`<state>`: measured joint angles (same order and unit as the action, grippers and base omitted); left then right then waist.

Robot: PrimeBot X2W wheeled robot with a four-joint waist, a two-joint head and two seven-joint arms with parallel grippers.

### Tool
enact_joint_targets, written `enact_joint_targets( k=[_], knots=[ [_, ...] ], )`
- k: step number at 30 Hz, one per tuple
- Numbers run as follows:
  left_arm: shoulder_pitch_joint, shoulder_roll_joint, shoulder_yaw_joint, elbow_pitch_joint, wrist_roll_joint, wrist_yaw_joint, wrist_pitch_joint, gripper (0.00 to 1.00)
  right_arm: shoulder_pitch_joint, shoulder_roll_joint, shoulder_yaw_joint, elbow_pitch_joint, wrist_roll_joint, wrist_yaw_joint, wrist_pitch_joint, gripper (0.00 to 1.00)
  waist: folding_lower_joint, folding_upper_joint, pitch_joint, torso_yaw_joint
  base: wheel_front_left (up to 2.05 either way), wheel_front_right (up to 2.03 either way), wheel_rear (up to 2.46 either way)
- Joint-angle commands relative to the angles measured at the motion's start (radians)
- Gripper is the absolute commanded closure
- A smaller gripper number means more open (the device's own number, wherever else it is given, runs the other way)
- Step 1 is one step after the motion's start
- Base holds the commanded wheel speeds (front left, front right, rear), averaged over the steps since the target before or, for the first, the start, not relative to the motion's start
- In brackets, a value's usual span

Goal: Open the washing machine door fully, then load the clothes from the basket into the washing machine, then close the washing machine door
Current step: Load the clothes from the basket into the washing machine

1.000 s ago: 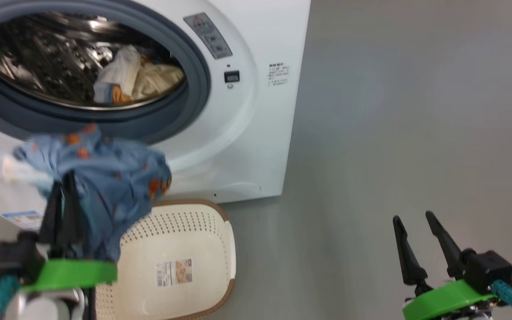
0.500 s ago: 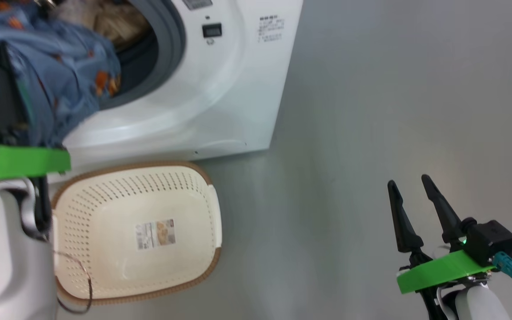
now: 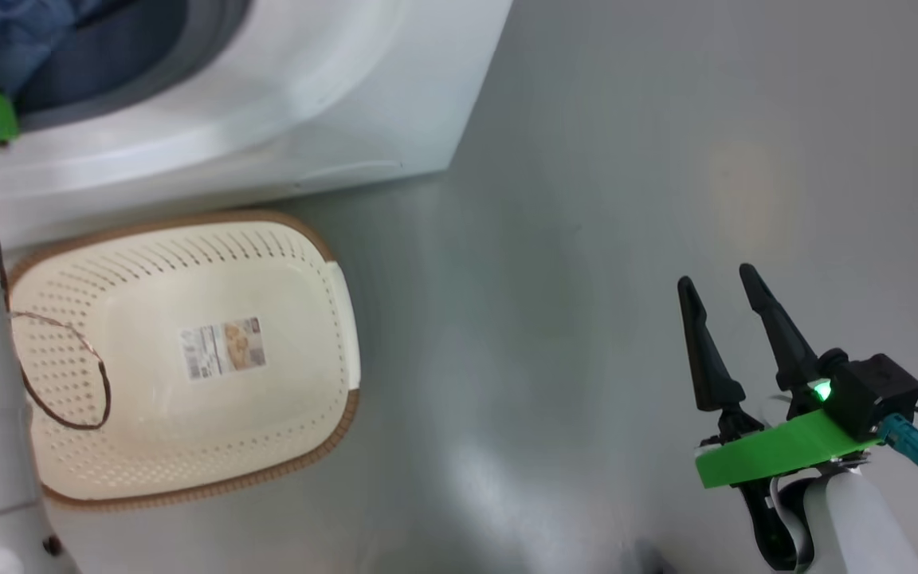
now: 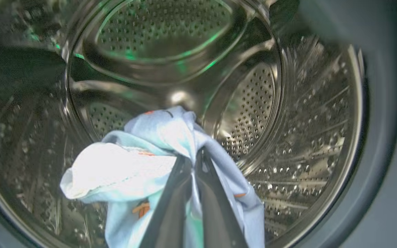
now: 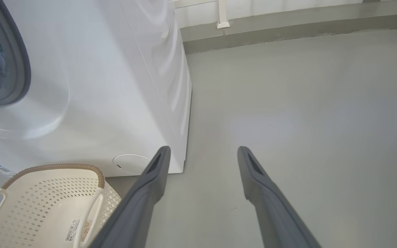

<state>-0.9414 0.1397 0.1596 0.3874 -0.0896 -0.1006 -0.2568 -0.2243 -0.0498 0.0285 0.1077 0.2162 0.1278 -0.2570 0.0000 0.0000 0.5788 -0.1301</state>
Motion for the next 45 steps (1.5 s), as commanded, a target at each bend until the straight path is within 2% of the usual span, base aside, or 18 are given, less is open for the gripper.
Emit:
enact_joint_targets(
  k=[1,10,20,26,31,35,41,45],
  knots=[
    [-0.031,0.052,0.006,0.029,0.013,-0.006,-0.005,1.0,-0.004,-0.001,0.033,-0.025,0.017,0.003,-0.005,0.0,0.0,0.0,0.08,-0.027,0.0,0.0,0.0],
    [-0.24,0.117,-0.066,0.298,0.018,-0.022,0.028,1.0,-0.014,-0.001,0.074,-0.008,0.041,0.003,-0.005,0.0,0.0,0.0,0.13,-0.039,0.0,0.0,0.0],
    [-0.416,0.162,-0.095,0.455,-0.032,-0.028,0.114,1.0,-0.009,-0.001,0.105,-0.002,0.057,0.003,-0.005,0.0,0.0,0.0,0.179,-0.064,0.0,0.0,0.0],
    [-0.498,0.174,-0.125,0.511,-0.074,-0.03,0.13,1.0,-0.005,-0.001,0.116,-0.007,0.069,0.003,-0.005,0.0,0.0,0.0,0.214,-0.074,0.0,0.0,0.0],
    [-0.54,0.215,-0.225,0.484,-0.089,-0.03,0.032,1.0,-0.002,0.0,0.123,-0.012,0.081,0.003,-0.005,0.0,0.0,0.0,0.245,-0.078,0.0,0.0,0.0],
    [-0.562,0.248,-0.262,0.382,-0.061,-0.03,-0.003,1.0,-0.011,0.0,0.132,-0.02,0.095,0.003,-0.005,0.0,0.0,0.0,0.263,-0.086,0.0,0.0,0.0],
    [-0.52,0.261,-0.252,0.095,-0.035,-0.03,-0.005,1.0,-0.025,0.0,0.144,-0.022,0.106,0.003,-0.005,0.0,0.0,0.0,0.284,-0.096,0.0,0.0,0.0],
    [-0.474,0.255,-0.227,0.069,-0.03,-0.03,-0.005,1.0,-0.03,0.0,0.143,-0.015,0.109,0.003,-0.005,0.0,0.0,0.0,0.284,-0.097,0.0,0.0,0.0]
  ],
)
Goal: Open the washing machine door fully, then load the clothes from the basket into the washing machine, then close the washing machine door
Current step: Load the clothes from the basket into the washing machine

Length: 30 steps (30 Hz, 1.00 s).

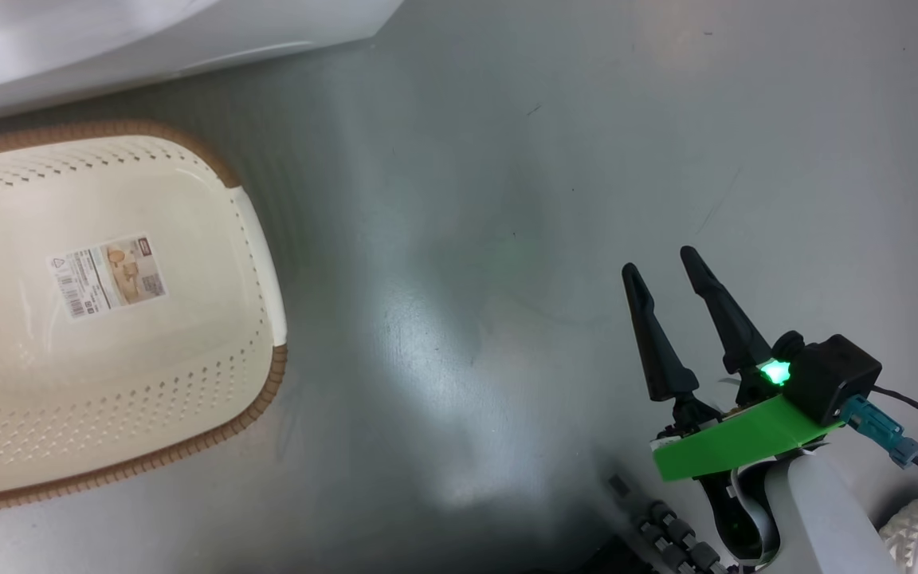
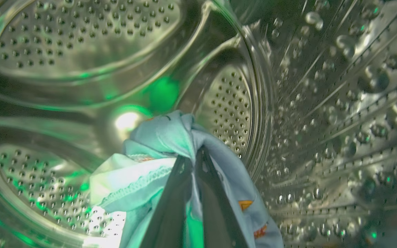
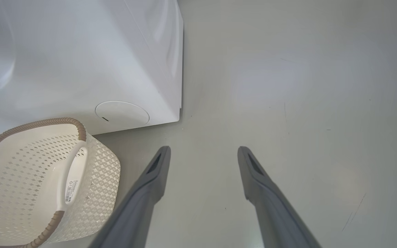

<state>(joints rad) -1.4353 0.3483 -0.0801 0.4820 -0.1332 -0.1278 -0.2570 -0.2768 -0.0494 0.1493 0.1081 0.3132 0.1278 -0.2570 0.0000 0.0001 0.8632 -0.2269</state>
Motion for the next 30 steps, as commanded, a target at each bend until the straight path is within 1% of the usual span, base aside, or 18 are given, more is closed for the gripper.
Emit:
enact_joint_targets(
  k=[1,5,10,11,12,13,14,22,30],
  knots=[
    [0.029,0.045,0.019,-0.022,0.015,-0.002,-0.005,1.0,0.022,-0.001,0.022,-0.014,0.012,0.003,-0.005,0.0,0.0,-0.0001,-0.002,0.001,0.0,0.0,0.0],
    [0.054,0.035,0.045,0.062,0.004,0.005,-0.005,1.0,0.023,-0.001,0.022,-0.01,0.01,0.003,-0.005,0.0,0.0,-0.0001,-0.009,0.005,0.0,0.0,0.0],
    [0.037,0.028,0.064,0.18,-0.003,0.023,-0.005,1.0,0.024,-0.001,0.021,0.0,0.011,0.003,-0.005,0.0,0.0,-0.0001,-0.018,0.01,0.0,0.0,0.0],
    [0.033,0.025,0.069,0.209,-0.009,0.025,-0.005,0.75,0.024,-0.001,0.021,0.002,0.01,0.003,-0.005,0.0,0.0,-0.0001,-0.022,0.01,0.0,0.0,0.0],
    [0.026,0.023,0.073,0.228,-0.013,0.026,-0.005,0.04,0.023,-0.001,0.02,0.002,0.011,0.003,-0.005,0.0,0.0,-0.0001,-0.024,0.01,0.0,0.0,0.0],
    [0.02,0.022,0.075,0.247,-0.015,0.029,-0.005,0.0,0.022,-0.001,0.019,0.002,0.011,0.003,-0.005,0.0,0.0,-0.0001,-0.028,0.011,0.0,0.0,0.0],
    [0.02,0.022,0.075,0.247,-0.015,0.029,-0.005,0.0,0.022,-0.001,0.019,0.002,0.011,0.003,-0.005,0.0,0.0,-0.0001,-0.028,0.011,0.0,0.0,0.0],
    [-0.009,0.004,0.075,0.389,-0.031,0.038,-0.005,0.0,0.018,-0.001,0.014,0.003,0.009,0.003,-0.005,0.0,0.0,-0.0001,-0.057,0.019,0.0,0.0,0.0],
    [0.031,-0.02,0.072,0.412,-0.037,0.043,-0.005,0.0,0.011,-0.001,0.003,0.016,0.005,0.003,-0.005,0.0,0.0,-0.0001,-0.114,0.036,0.0,0.0,0.0]
  ],
)
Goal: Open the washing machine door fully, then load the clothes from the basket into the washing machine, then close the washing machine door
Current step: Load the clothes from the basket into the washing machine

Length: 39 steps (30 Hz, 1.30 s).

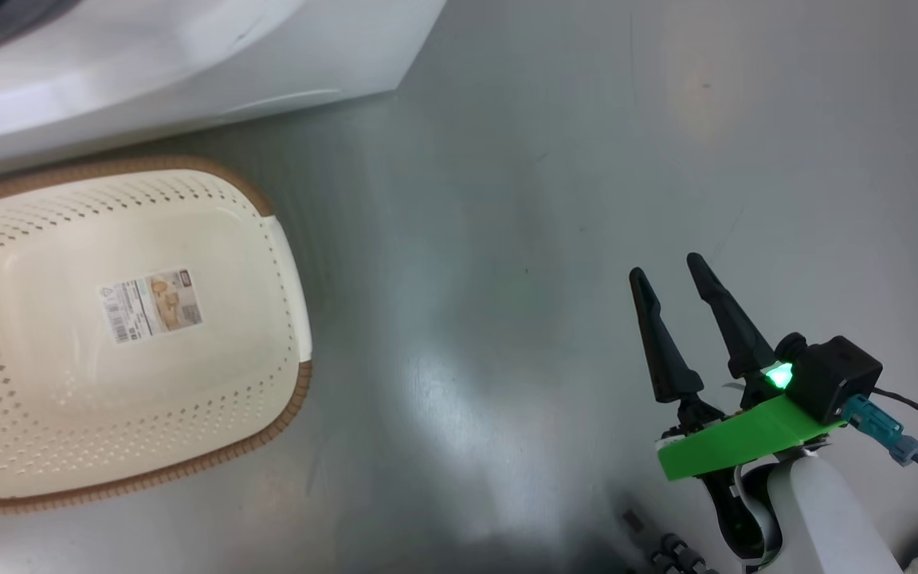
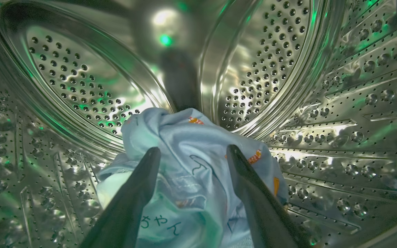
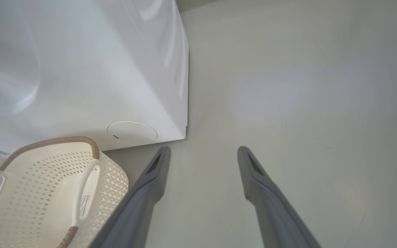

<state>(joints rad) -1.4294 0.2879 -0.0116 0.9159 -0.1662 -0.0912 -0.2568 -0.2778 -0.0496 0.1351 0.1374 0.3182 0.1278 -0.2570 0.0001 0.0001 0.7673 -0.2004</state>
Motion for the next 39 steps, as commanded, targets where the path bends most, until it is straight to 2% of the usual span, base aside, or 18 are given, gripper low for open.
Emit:
enact_joint_targets(
  k=[1,19,34,39],
  knots=[
    [0.033,0.037,0.004,-0.021,-0.006,0.006,-0.005,0.0,0.011,-0.001,0.015,-0.01,0.0,0.003,-0.005,0.0,-0.0001,-0.0001,-0.026,0.013,0.0,0.0,0.0],
    [0.282,-0.029,0.046,-0.121,-0.04,-0.005,-0.005,0.0,0.011,-0.001,-0.007,0.043,-0.011,0.003,-0.005,0.0,-0.0001,-0.0001,-0.177,0.058,0.0,0.0,0.0],
    [0.54,-0.102,0.074,-0.296,-0.044,-0.018,-0.005,0.0,0.036,-0.001,-0.02,0.068,-0.022,0.003,-0.005,0.0,-0.0001,-0.0001,-0.308,0.088,0.0,0.0,0.0],
    [0.655,-0.107,0.091,-0.377,-0.045,-0.025,-0.005,0.0,0.053,-0.001,-0.02,0.077,-0.023,0.003,-0.005,0.0,-0.0001,-0.0001,-0.364,0.091,0.0,0.0,0.0]
  ],
)
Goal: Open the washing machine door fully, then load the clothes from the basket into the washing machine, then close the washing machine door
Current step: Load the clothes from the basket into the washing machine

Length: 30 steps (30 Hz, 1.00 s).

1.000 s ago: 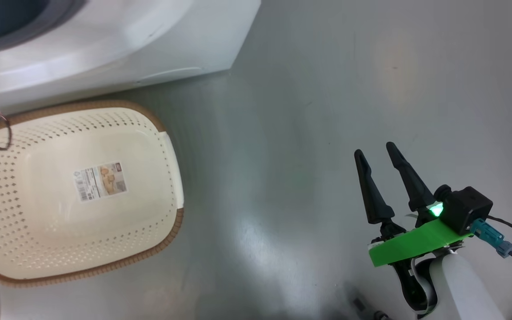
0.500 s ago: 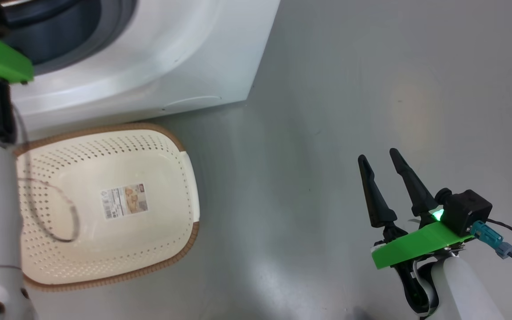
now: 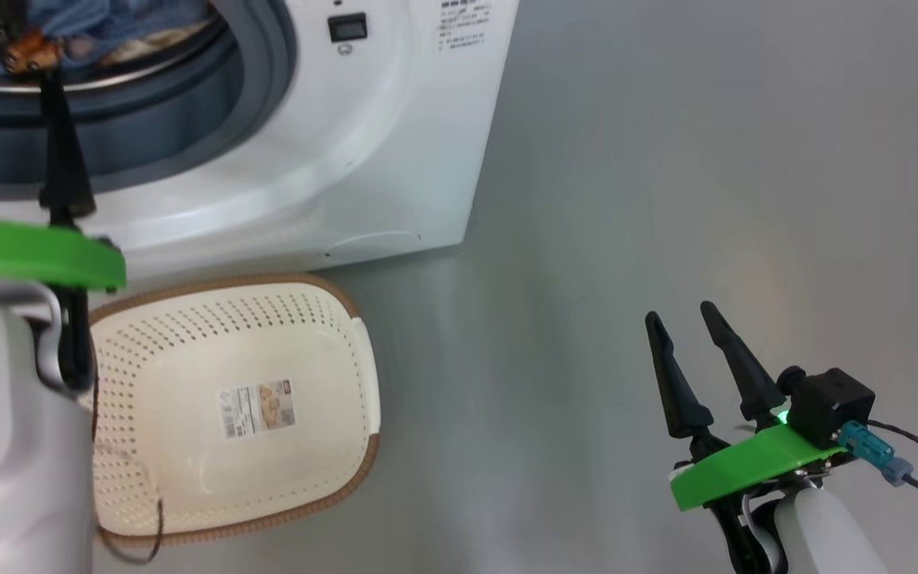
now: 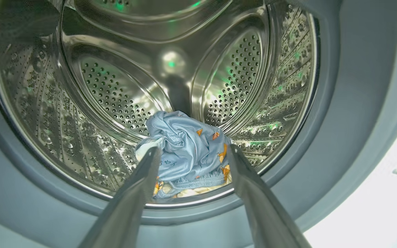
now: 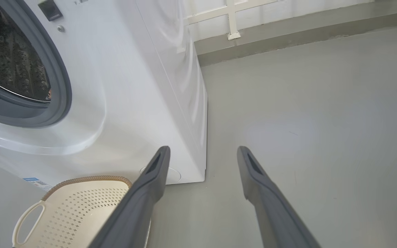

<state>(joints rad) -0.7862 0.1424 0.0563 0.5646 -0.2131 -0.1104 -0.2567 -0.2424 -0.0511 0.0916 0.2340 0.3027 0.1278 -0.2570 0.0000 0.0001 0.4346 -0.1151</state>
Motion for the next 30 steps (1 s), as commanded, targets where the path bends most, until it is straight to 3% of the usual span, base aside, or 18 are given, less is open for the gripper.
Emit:
enact_joint_targets(
  k=[1,13,30],
  knots=[
    [0.036,0.037,0.026,-0.043,0.002,-0.007,-0.005,0.0,0.021,0.001,0.023,-0.017,-0.009,0.003,-0.005,0.0,0.0,-0.0001,-0.043,0.006,0.0,0.0,0.0],
    [0.384,-0.03,0.066,-0.299,0.055,0.001,-0.005,0.0,0.075,0.001,0.028,0.008,-0.045,0.003,-0.005,0.0,0.0,-0.0001,-0.203,0.014,0.0,0.0,0.0],
    [0.825,-0.089,0.097,-0.564,0.09,0.073,-0.005,0.0,0.138,0.001,0.045,-0.001,-0.086,0.003,-0.005,0.0,0.0,-0.0001,-0.355,0.02,0.0,0.0,0.0]
  ],
)
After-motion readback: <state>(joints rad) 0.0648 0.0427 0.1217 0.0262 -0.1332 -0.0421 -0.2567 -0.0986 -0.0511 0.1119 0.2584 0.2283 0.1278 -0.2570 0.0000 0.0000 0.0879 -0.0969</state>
